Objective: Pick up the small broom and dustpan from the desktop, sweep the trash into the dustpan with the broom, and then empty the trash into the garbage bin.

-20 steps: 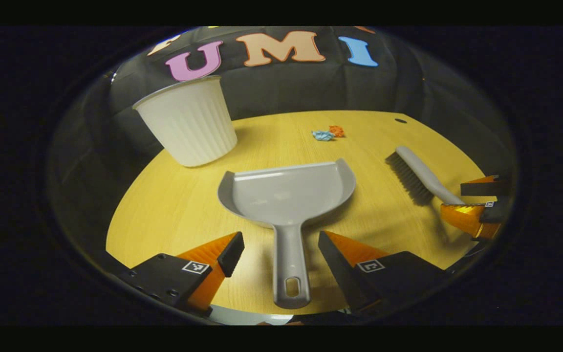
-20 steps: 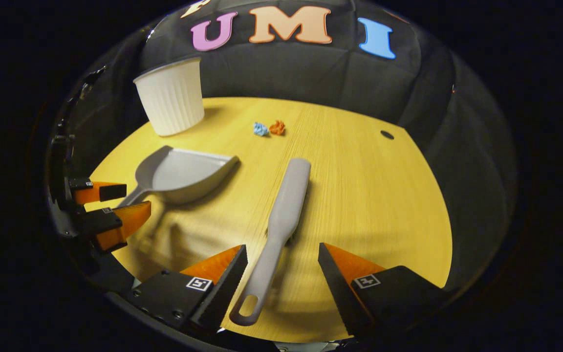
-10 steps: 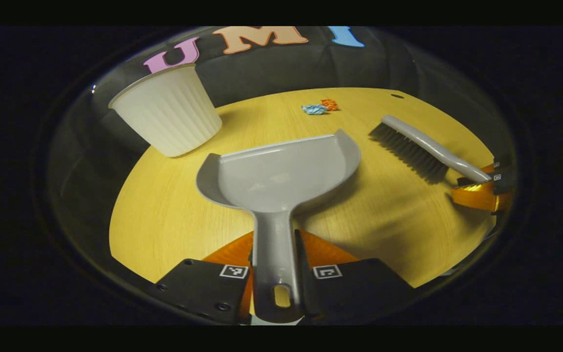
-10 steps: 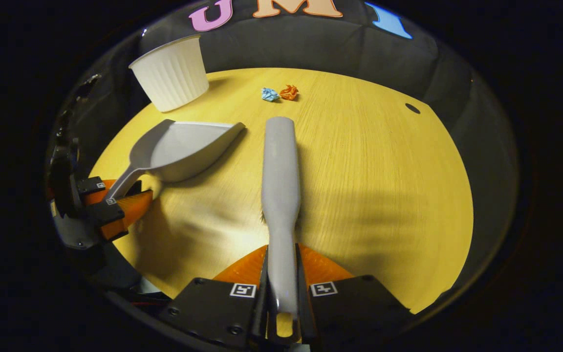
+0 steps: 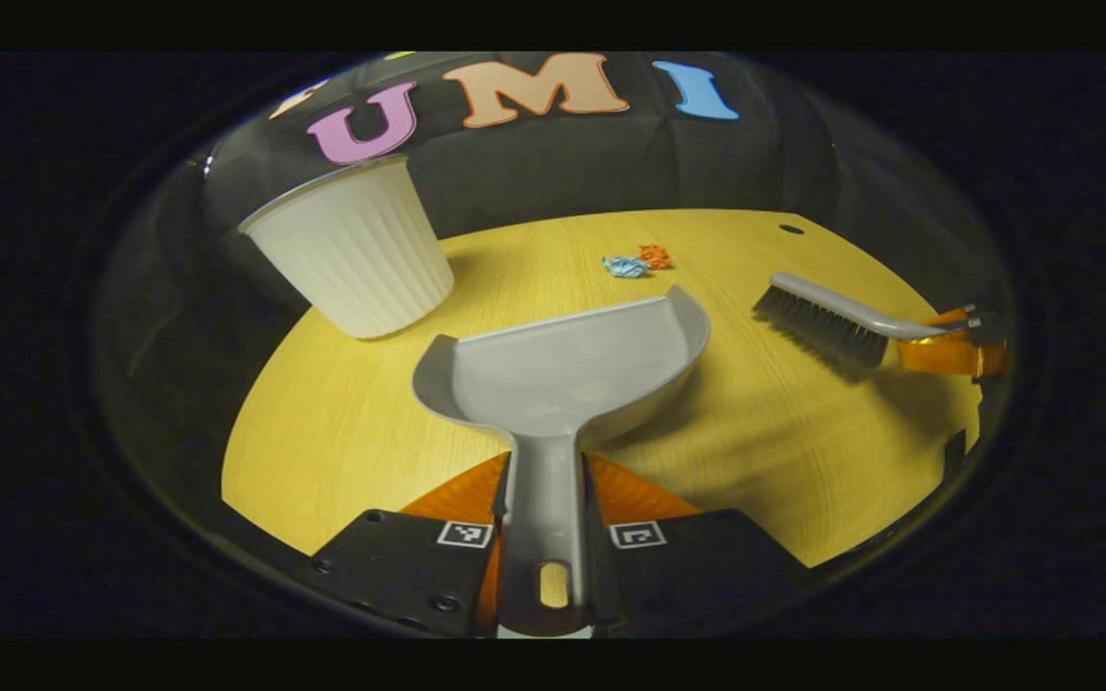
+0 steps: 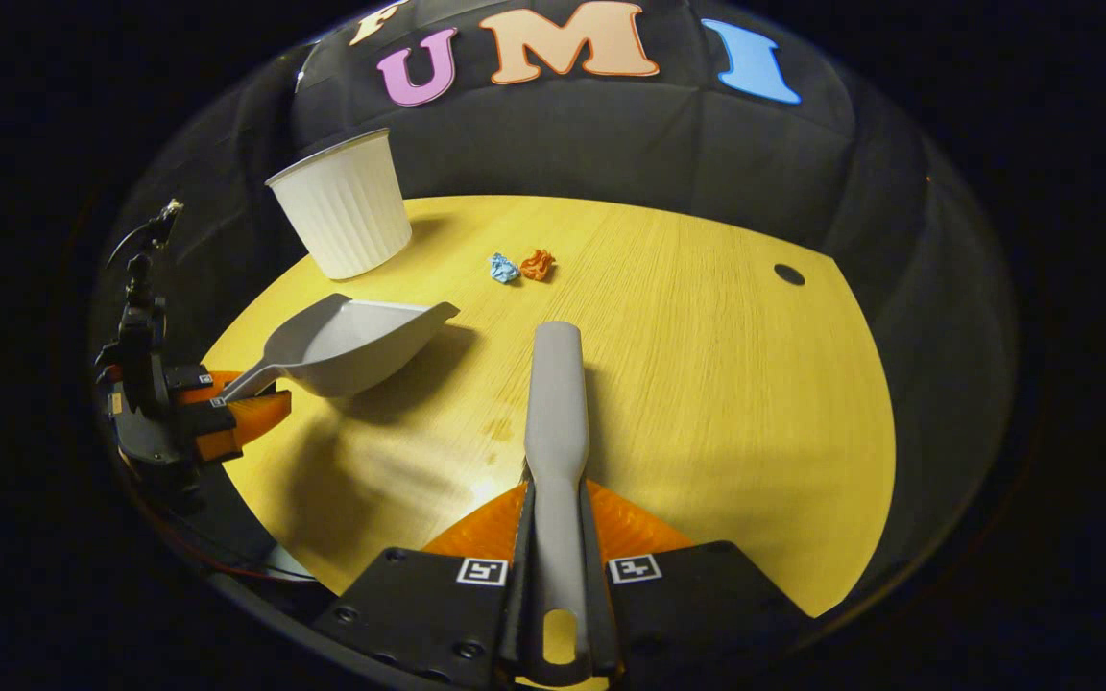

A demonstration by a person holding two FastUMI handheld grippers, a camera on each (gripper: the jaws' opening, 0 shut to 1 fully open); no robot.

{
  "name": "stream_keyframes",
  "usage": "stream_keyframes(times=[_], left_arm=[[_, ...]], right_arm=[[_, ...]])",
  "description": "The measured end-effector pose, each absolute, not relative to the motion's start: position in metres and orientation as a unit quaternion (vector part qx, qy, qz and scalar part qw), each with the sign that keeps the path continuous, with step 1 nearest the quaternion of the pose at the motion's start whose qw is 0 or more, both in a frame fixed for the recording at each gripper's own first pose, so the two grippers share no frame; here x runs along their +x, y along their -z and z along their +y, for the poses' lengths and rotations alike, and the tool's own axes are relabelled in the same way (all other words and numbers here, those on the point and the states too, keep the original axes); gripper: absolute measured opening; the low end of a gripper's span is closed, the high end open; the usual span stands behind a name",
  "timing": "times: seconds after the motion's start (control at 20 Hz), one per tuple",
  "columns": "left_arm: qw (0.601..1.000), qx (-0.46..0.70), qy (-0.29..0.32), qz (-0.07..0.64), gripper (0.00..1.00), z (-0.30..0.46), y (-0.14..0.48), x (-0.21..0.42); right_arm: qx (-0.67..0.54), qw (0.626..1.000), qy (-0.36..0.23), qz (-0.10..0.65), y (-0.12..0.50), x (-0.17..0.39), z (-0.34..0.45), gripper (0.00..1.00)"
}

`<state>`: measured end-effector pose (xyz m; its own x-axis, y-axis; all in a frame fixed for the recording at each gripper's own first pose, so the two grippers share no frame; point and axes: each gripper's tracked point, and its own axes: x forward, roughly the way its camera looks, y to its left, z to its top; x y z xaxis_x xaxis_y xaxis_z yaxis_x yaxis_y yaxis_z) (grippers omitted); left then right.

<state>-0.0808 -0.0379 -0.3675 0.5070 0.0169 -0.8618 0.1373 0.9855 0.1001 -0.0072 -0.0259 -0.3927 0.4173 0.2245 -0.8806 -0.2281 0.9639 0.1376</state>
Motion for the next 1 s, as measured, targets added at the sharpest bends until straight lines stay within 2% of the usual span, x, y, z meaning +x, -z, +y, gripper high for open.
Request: stream_keyframes(times=[0.05, 0.1, 0.3, 0.65, 0.7, 0.8, 1.0], left_arm=[[0.866, 0.086, 0.038, 0.491, 0.3, -0.04, 0.364, -0.074], [0.866, 0.091, 0.042, 0.49, 0.31, -0.044, 0.363, -0.07], [0.865, 0.122, 0.074, 0.481, 0.31, -0.053, 0.372, -0.039], [0.855, 0.174, 0.165, 0.46, 0.29, -0.063, 0.384, 0.004], [0.853, 0.187, 0.178, 0.454, 0.29, -0.064, 0.388, 0.009], [0.847, 0.204, 0.198, 0.449, 0.29, -0.066, 0.393, 0.014], [0.844, 0.218, 0.214, 0.44, 0.3, -0.065, 0.4, 0.021]], right_arm=[[-0.007, 0.847, -0.137, 0.513, 0.386, 0.006, -0.03, 0.19], [-0.012, 0.853, -0.14, 0.503, 0.378, 0.02, -0.033, 0.23], [-0.034, 0.873, -0.133, 0.468, 0.362, 0.088, -0.045, 0.23], [-0.077, 0.863, -0.115, 0.486, 0.414, 0.192, -0.047, 0.22], [-0.087, 0.856, -0.121, 0.495, 0.425, 0.199, -0.045, 0.19], [-0.125, 0.839, -0.152, 0.506, 0.445, 0.214, -0.039, 0.22], [-0.171, 0.806, -0.254, 0.507, 0.458, 0.237, 0.002, 0.23]])
